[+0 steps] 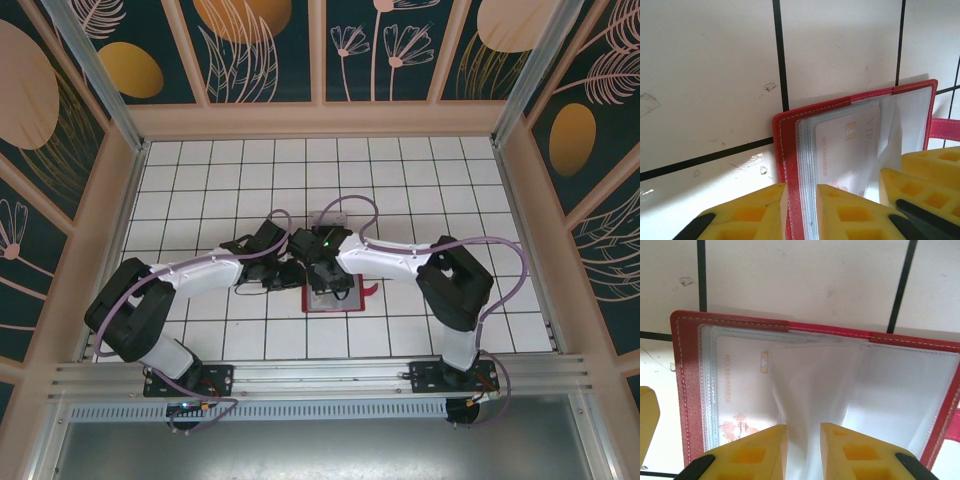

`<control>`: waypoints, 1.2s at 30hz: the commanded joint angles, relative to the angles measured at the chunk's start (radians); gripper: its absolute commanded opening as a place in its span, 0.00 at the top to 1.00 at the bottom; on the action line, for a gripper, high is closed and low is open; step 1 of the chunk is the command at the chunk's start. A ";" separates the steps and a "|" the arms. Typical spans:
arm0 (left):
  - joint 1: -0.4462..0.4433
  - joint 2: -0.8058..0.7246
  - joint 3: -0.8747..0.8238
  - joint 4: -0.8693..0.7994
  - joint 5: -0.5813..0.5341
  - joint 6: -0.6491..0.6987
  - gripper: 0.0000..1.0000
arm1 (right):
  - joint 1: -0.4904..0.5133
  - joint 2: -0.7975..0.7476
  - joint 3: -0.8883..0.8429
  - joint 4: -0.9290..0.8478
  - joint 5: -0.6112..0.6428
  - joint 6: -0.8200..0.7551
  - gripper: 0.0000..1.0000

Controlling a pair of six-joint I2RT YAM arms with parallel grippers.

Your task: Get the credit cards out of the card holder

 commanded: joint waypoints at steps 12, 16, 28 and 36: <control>-0.030 0.034 0.070 -0.030 0.024 -0.016 0.77 | -0.024 -0.134 -0.091 -0.053 0.065 0.056 0.73; -0.033 0.036 0.076 -0.032 0.025 -0.021 0.77 | -0.037 -0.178 -0.133 -0.058 0.073 0.066 0.73; -0.032 0.045 0.117 -0.068 0.004 -0.017 0.78 | -0.101 -0.332 -0.208 -0.162 0.121 0.102 0.69; -0.033 0.043 0.108 -0.078 -0.021 -0.009 0.79 | -0.114 -0.339 -0.200 0.046 -0.058 0.040 0.68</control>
